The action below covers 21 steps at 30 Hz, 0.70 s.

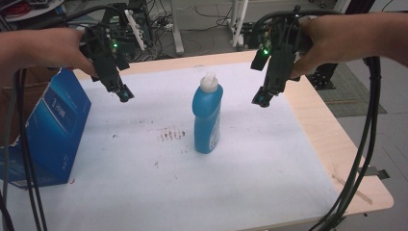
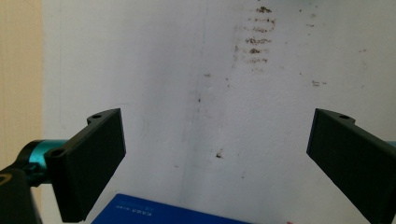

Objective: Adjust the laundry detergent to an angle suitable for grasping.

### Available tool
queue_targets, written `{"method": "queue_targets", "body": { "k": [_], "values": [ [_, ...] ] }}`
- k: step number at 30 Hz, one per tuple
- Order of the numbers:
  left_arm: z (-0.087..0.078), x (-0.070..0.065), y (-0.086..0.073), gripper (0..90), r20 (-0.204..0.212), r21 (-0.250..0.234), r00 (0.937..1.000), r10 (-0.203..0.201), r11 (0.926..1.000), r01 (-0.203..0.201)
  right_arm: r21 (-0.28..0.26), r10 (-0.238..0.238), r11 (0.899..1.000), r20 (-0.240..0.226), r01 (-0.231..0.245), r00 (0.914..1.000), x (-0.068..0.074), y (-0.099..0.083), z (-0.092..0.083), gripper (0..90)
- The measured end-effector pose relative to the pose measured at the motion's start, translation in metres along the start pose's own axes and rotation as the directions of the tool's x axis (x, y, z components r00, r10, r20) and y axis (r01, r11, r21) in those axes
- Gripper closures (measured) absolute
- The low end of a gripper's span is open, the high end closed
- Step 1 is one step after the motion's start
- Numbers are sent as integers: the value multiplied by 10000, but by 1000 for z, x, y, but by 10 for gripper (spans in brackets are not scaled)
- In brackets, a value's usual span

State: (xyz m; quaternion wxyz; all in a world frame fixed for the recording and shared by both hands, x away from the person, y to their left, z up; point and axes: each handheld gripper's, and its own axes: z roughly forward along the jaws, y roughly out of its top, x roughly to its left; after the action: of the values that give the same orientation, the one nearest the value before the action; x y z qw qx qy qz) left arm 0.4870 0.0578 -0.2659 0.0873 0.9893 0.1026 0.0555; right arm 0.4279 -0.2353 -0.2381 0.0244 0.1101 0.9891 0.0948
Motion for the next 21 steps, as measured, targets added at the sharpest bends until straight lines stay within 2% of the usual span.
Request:
{"method": "queue_targets", "body": {
  "k": [2, 5, 8, 13, 18, 20, 21],
  "values": [
    [-1, 1, 0, 44, -25, -40, 10000, -65, 10000, 65, -3, -46, 10000, 4, 46, 10000, 1, 0, 0, 12],
    [-1, 2, -1, 44, -129, -146, 9991, -399, 9991, 397, -1, -54, 10000, -22, 54, 10000, 1, 0, 0, 12],
    [0, 3, -1, 44, -176, -95, 9989, -440, 9990, 438, 6, -21, 10000, -19, 21, 10000, -1, -1, 1, 12],
    [2, 4, -1, 44, -156, -173, 9971, -748, 9971, 745, -30, -42, 10000, -74, 42, 10000, -2, -3, 3, 12],
    [3, 3, 2, 45, -286, -135, 9968, -740, 9972, 736, -26, -4, 10000, -105, 4, 9999, -2, -5, 5, 12],
    [3, 4, 3, 44, -511, -169, 9941, -958, 9953, 951, -68, 15, 10000, -76, -16, 10000, -2, -5, 5, 12],
    [2, 4, 3, 45, -525, -337, 9907, -1258, 9917, 1241, -68, 61, 10000, -49, -61, 10000, -2, -5, 4, 12]
  ]
}}
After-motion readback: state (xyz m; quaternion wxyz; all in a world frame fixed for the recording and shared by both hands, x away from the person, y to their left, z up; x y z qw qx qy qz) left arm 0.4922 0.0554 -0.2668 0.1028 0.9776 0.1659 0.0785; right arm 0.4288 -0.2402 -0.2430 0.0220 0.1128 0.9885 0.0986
